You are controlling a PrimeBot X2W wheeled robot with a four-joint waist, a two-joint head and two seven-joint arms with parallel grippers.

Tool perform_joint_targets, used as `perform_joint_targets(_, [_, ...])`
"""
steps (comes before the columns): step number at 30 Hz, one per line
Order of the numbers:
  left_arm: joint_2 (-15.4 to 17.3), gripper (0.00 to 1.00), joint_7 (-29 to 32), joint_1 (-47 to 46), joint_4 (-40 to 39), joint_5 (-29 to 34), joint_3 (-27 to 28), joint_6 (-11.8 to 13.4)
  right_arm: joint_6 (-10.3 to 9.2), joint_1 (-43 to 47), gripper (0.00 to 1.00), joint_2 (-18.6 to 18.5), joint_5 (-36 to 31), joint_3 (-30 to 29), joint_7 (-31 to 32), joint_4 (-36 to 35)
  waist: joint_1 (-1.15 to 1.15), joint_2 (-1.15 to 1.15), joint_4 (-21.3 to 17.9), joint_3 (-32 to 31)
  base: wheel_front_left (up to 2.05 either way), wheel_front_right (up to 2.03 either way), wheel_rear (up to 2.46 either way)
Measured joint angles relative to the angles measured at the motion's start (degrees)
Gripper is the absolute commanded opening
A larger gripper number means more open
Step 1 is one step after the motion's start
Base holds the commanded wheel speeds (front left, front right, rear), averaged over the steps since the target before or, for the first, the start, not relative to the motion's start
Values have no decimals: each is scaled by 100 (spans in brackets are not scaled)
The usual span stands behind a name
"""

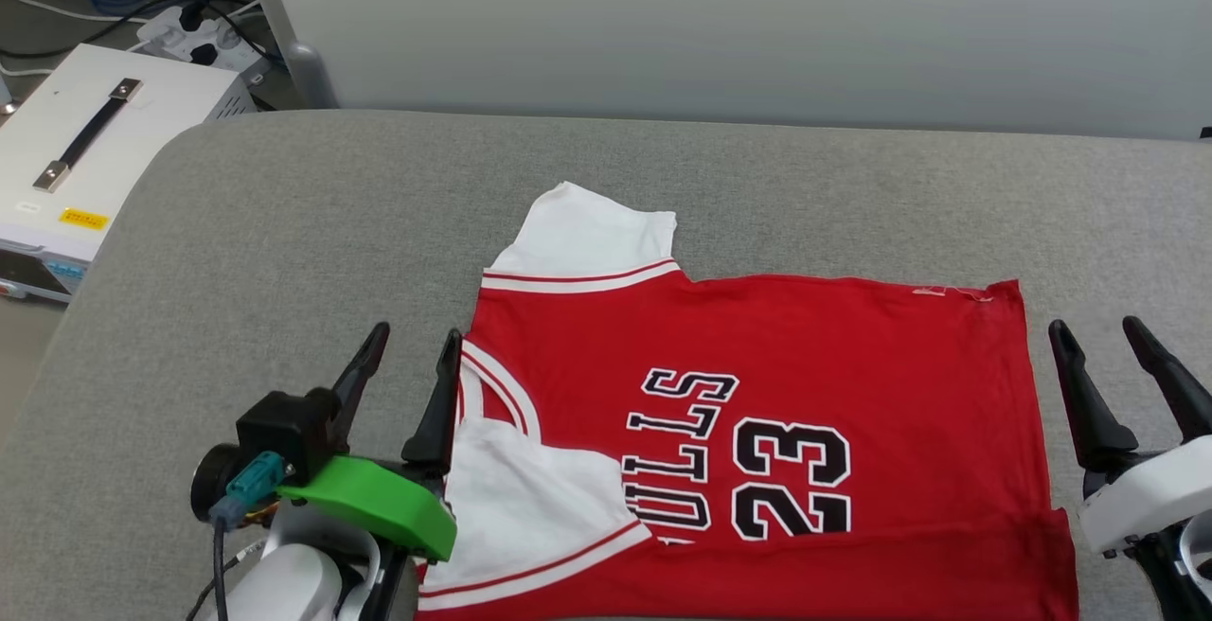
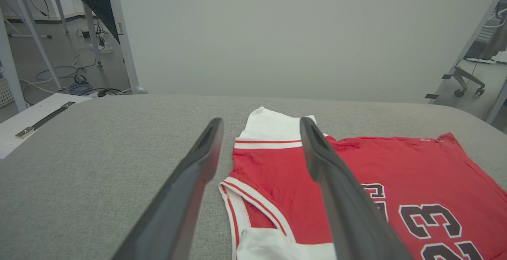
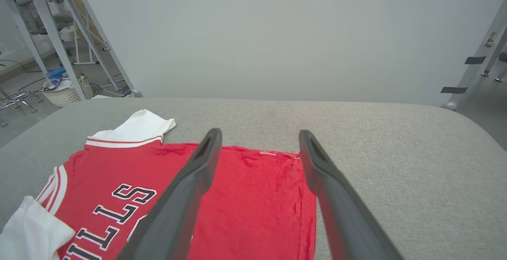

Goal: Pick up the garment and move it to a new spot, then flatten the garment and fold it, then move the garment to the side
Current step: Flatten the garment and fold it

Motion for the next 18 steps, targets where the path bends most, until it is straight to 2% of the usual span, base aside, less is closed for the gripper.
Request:
perform_joint_targets(5, [-298, 100, -5, 59, -243, 509, 610, -240, 0, -12, 100, 286, -275, 34, -808, -56, 0, 0, -93, 108, 0, 0, 0])
perform_joint_targets(11, [-538, 100, -7, 81, -280, 948, 1099, -592, 0, -111, 100, 592, -465, 219, -1255, -18, 0, 0, -281, 340, 0, 0, 0])
perform_joint_targets(15, [-610, 100, -5, 18, -63, 1042, 1243, -860, 0, -137, 100, 717, -415, 402, -1360, 82, 0, 0, -443, 506, 0, 0, 0])
perform_joint_targets(18, [-490, 100, 202, -263, 256, 1066, 1160, -1066, 0, -166, 100, 744, -389, 474, -1385, 91, 0, 0, -550, 662, 0, 0, 0])
